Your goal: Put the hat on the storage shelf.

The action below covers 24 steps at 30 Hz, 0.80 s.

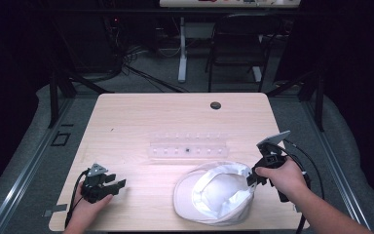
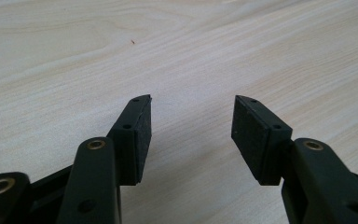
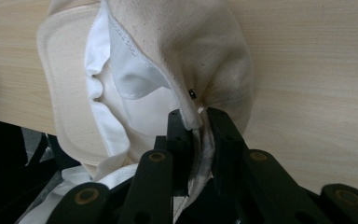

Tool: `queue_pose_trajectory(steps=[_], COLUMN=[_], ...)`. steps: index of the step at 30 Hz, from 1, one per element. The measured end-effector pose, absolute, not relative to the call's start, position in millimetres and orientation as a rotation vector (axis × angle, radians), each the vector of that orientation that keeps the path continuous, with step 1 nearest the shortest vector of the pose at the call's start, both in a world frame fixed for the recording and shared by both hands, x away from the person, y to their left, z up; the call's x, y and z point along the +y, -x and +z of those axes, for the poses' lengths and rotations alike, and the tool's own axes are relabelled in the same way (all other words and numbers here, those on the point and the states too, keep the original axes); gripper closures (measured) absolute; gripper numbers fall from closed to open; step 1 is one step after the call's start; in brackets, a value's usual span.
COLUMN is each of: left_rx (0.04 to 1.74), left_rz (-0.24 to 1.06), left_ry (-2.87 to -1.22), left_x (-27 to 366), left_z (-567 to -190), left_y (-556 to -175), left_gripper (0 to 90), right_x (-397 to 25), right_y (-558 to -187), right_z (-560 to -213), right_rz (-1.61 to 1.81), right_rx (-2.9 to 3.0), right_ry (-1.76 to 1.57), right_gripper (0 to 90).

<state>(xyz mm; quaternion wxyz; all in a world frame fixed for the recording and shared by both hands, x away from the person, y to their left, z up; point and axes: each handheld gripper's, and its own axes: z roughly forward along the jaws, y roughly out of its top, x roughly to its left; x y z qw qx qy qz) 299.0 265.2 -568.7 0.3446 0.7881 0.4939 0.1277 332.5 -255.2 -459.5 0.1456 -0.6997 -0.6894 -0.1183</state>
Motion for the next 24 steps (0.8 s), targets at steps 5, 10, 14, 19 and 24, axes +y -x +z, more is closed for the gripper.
queue_pose_trajectory(steps=[5, 10, 14, 19, 24], left_rx=[1.282, 1.28, 1.28, 1.281, 1.281], left_rz=[0.324, 0.322, 0.322, 0.322, 0.322], left_ry=[-2.05, -2.051, -2.051, -2.051, -2.051], left_x=[265, 265, 265, 266, 265], left_z=[-569, -569, -569, -569, -569], left_y=[-299, -299, -299, -300, -300], left_gripper=[48.3, 48.5, 48.5, 48.5, 48.5], right_x=[-255, -255, -252, -252, -250], right_y=[-334, -335, -334, -334, -333], right_z=[-452, -443, -438, -434, -425], right_rz=[-0.388, -0.428, -0.501, -0.532, -0.553], right_rx=[-1.96, -1.948, -1.896, -1.88, -1.876], right_ry=[2.003, 1.957, 1.95, 1.912, 1.915], right_gripper=[80.2, 80.3, 80.4, 80.4, 80.5])
